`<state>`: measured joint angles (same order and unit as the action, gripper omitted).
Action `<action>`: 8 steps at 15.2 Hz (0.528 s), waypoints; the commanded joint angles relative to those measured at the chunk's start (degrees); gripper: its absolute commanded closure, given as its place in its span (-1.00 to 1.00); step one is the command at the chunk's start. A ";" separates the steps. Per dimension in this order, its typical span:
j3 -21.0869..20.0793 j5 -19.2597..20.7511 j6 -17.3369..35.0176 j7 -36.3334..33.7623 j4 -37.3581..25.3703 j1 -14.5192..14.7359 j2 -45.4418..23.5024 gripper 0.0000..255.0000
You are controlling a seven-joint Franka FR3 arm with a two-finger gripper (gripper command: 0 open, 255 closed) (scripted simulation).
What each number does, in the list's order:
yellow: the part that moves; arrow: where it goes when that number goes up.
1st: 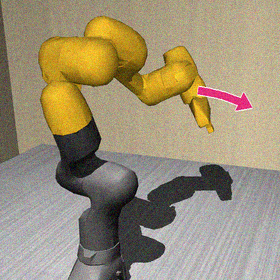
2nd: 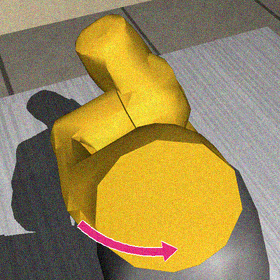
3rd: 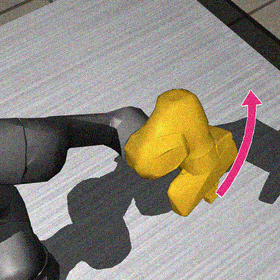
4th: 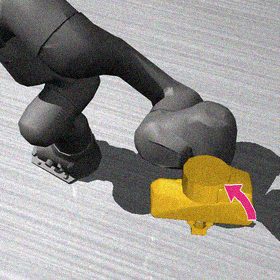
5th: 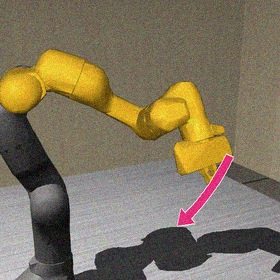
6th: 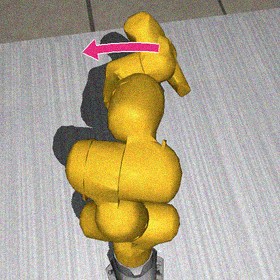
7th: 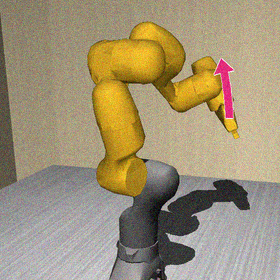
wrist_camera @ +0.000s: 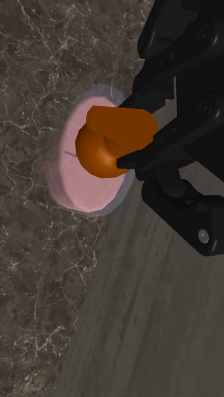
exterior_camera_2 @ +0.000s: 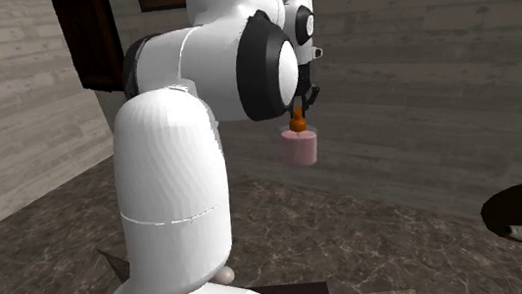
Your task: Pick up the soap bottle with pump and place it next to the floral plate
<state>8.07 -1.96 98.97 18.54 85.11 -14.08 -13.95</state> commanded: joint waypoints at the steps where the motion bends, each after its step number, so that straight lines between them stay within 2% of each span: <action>1: 0.88 0.03 0.69 2.34 2.47 -1.36 1.79 1.00; 8: 4.37 0.34 2.31 10.51 9.04 -5.93 6.72 1.00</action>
<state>11.81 -1.55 100.97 27.46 93.71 -19.15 -7.36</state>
